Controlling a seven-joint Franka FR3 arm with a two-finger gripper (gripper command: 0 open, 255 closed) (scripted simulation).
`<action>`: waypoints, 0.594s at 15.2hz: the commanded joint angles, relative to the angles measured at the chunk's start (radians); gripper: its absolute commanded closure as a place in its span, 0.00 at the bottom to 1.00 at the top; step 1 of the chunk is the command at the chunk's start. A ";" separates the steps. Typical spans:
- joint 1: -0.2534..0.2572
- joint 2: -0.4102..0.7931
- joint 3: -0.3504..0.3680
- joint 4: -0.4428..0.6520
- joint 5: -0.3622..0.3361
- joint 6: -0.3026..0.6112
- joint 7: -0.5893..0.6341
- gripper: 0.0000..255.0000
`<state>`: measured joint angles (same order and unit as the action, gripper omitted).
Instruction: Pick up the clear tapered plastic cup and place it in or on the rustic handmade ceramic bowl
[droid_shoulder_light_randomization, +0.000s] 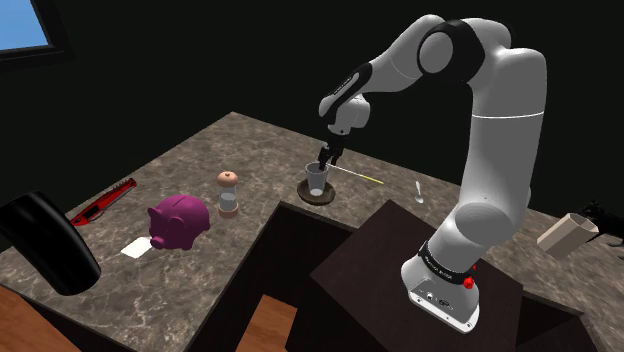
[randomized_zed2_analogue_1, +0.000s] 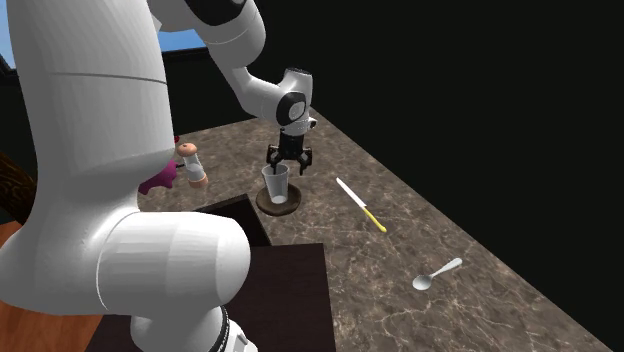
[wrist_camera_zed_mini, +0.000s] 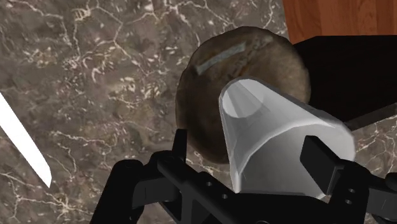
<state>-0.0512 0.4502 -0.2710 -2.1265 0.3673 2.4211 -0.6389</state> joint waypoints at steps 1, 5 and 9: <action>0.000 0.000 0.000 0.000 0.000 0.000 0.000 0.00; 0.012 -0.090 -0.035 0.017 -0.057 -0.101 0.037 0.00; 0.012 -0.090 -0.035 0.017 -0.057 -0.101 0.037 0.00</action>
<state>-0.0397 0.3612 -0.3054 -2.1105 0.3111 2.3215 -0.6027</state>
